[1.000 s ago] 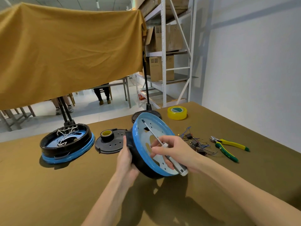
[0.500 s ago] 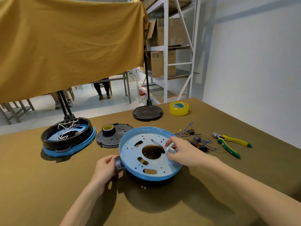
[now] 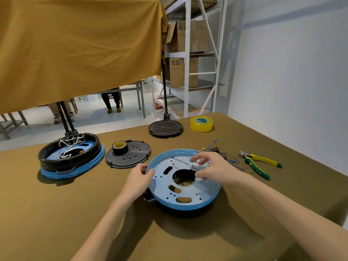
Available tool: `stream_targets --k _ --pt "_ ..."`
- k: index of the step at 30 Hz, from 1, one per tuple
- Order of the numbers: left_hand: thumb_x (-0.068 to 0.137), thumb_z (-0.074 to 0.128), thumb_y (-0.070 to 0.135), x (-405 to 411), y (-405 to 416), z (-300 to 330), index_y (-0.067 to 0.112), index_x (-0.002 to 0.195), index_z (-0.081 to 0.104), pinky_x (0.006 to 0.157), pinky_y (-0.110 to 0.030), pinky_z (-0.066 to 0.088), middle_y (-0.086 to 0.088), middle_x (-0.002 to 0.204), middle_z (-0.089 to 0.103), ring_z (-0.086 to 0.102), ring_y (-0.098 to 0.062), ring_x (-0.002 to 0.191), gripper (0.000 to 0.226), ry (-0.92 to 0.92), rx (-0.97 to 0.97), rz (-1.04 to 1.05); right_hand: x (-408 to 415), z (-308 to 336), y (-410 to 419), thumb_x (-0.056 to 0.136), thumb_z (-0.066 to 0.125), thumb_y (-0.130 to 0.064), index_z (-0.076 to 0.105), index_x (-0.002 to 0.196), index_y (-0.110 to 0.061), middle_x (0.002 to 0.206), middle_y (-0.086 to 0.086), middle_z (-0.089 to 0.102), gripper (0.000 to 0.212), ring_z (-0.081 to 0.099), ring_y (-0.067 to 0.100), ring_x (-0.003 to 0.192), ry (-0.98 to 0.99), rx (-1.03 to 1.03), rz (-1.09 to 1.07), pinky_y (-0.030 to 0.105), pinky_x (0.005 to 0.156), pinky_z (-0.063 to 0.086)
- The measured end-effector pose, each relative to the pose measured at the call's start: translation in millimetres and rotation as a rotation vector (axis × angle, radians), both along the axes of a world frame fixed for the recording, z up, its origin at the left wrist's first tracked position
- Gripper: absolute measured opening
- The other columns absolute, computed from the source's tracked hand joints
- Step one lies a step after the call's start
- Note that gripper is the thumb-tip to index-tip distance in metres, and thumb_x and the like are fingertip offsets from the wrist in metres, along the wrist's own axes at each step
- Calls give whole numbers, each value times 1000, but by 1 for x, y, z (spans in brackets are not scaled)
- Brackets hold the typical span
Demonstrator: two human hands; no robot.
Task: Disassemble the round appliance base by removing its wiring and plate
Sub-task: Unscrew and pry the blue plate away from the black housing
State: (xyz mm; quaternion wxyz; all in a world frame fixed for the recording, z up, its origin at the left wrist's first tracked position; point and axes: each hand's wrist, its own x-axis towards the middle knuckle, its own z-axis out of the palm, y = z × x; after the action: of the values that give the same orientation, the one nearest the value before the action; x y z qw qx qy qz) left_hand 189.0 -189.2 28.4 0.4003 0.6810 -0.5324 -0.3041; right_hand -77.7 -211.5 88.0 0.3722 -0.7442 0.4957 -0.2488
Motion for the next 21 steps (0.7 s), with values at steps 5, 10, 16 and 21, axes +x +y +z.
stream_targets --k 5,10,16,21 --pt "100 64 18 11 -33 3 30 145 49 72 -12 46 5 128 59 58 -10 116 49 -10 -113 -152 28 6 -21 79 82 -2 67 110 -11 101 12 74 36 76 27 79 -412 21 -123 35 66 64" --pt "93 75 21 18 -38 2 33 157 30 98 -23 41 12 139 38 51 0 118 79 -225 -320 -118 37 12 -44 81 83 -8 66 108 -6 90 8 79 32 77 29 78 -500 21 -162 31 57 60" --pt "98 68 28 19 -32 13 27 118 76 98 -51 47 13 111 70 55 -15 107 22 -532 -434 -207 34 7 -42 81 82 -3 55 116 -2 92 17 73 43 75 39 75 -637 72 -182 33 61 61" --pt "95 69 37 18 -26 16 36 113 78 89 -40 38 24 91 59 44 -10 95 20 -541 -375 -287 48 2 -39 83 83 -12 60 108 1 87 12 71 36 72 20 72 -770 -61 -240 27 63 58"
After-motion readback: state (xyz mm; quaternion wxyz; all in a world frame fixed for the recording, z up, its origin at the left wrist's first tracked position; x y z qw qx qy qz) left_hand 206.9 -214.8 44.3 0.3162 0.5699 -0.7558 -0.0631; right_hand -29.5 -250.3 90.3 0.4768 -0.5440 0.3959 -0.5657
